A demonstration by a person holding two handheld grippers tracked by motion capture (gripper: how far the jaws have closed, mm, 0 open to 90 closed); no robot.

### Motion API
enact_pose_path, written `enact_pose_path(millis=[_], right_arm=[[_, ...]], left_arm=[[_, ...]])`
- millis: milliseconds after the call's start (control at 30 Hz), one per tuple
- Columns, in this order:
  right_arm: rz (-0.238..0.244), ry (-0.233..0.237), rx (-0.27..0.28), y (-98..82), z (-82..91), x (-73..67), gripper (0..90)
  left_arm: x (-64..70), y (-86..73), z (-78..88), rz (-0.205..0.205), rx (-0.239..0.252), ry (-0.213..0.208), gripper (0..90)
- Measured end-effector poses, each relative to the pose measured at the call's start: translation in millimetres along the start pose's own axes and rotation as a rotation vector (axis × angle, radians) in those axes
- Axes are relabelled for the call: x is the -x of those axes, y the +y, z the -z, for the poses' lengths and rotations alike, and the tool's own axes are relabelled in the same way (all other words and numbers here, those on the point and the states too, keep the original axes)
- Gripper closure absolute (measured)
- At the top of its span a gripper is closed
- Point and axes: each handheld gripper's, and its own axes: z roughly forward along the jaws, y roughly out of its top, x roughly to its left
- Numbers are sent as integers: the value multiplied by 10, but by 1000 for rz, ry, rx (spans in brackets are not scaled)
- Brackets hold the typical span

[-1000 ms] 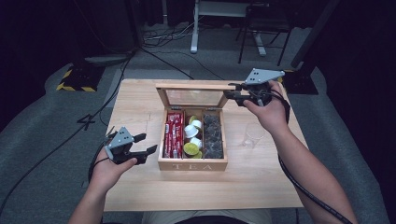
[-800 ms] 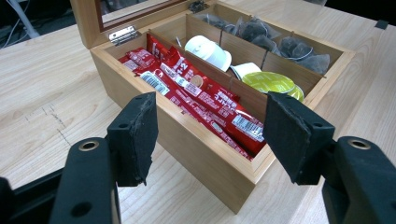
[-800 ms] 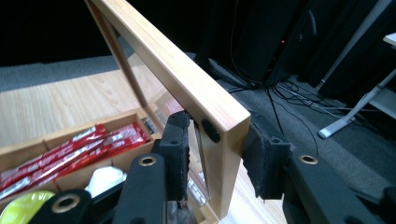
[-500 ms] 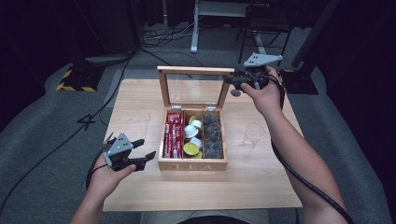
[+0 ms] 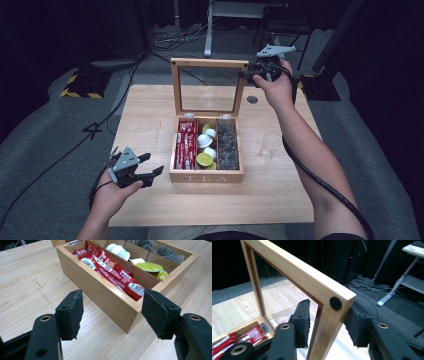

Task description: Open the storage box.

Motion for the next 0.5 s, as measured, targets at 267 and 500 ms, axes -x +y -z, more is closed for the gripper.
enact_pose_path(millis=[267, 500], right_arm=[[-28, -51, -10, -3, -224, 55, 453], [-35, -77, -28, -55, -387, 103, 403]], left_arm=[[-67, 12, -14, 13, 22, 2, 351], [-77, 33, -62, 18, 28, -14, 351]])
